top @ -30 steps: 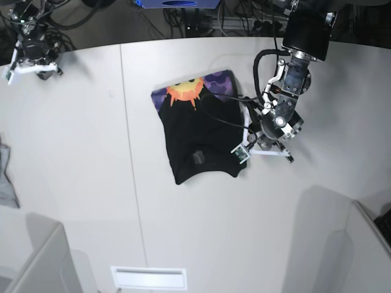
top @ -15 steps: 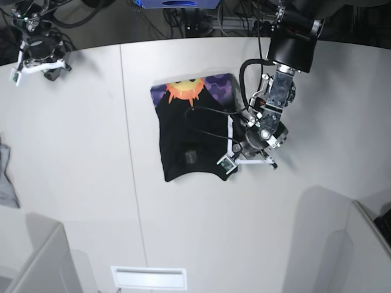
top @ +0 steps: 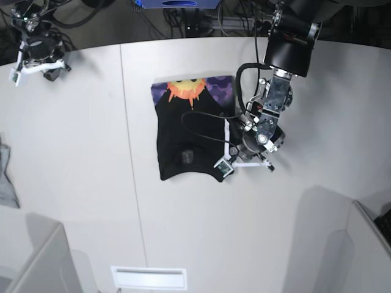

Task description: Fold the T-shirt properly

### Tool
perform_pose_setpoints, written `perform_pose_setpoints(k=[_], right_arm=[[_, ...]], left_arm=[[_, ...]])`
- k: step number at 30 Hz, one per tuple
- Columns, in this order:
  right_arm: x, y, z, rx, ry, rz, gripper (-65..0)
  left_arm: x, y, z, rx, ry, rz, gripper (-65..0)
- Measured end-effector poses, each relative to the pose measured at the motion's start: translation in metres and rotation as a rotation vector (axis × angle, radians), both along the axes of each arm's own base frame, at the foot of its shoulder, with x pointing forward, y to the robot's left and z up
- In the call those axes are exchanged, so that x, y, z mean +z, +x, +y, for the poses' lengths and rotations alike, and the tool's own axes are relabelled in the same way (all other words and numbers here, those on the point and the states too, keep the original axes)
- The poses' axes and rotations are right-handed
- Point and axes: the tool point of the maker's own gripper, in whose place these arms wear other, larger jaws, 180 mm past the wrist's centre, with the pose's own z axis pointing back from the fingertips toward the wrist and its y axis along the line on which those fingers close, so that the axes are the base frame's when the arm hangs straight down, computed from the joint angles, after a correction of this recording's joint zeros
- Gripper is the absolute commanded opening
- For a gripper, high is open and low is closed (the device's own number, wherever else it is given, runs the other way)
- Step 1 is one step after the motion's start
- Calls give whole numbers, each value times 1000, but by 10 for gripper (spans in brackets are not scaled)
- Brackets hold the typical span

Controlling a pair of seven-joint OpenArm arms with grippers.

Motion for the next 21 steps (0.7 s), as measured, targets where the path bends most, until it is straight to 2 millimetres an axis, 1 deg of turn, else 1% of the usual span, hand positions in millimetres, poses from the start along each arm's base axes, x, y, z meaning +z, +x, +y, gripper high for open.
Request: perform_pose_setpoints(k=[2, 4, 5, 6, 7, 8, 9, 10, 12, 13, 14, 15, 17, 21], right_arm=[[0, 0, -1, 2, -3, 0, -650], [1, 0, -2, 3, -7, -1, -650], [1, -1, -3, 7, -13, 2, -650], [2, -4, -6, 14, -25, 13, -650], [2, -5, -8, 32, -37, 27, -650], [4, -2, -10, 52, -55, 29, -650], [6, 2, -10, 80, -70, 25, -650], [8, 5, -8, 119, -80, 28, -650], [8, 13, 4, 195, -86, 27, -650], [7, 14, 9, 229, -90, 28, -650], [6, 14, 14, 260, -93, 24, -650], [5, 12, 18, 294, -102, 23, -650], [5, 8, 21, 368, -133, 31, -650], [5, -1, 22, 477, -183, 48, -650]], left_arm=[[10, 1, 0, -4, -7, -29, -650], [32, 6, 4, 5, -38, -92, -650], [45, 10, 12, 25, -54, -142, -650], [56, 10, 24, 54, -57, -178, -650], [64, 6, 35, 76, -57, -203, -650], [69, 1, 45, 89, -60, -229, -650], [74, -7, 50, 86, -73, -255, -650], [77, -17, 49, 65, -99, -280, -650], [79, -34, 39, -3, -165, -319, -650], [81, -43, 32, -41, -205, -342, -650], [80, -50, 32, -55, -222, -354, -650], [77, -58, 36, -70, -225, -358, -650], [69, -76, 50, -79, -224, -346, -650], [65, -108, 70, -9, -313, -338, -650]])
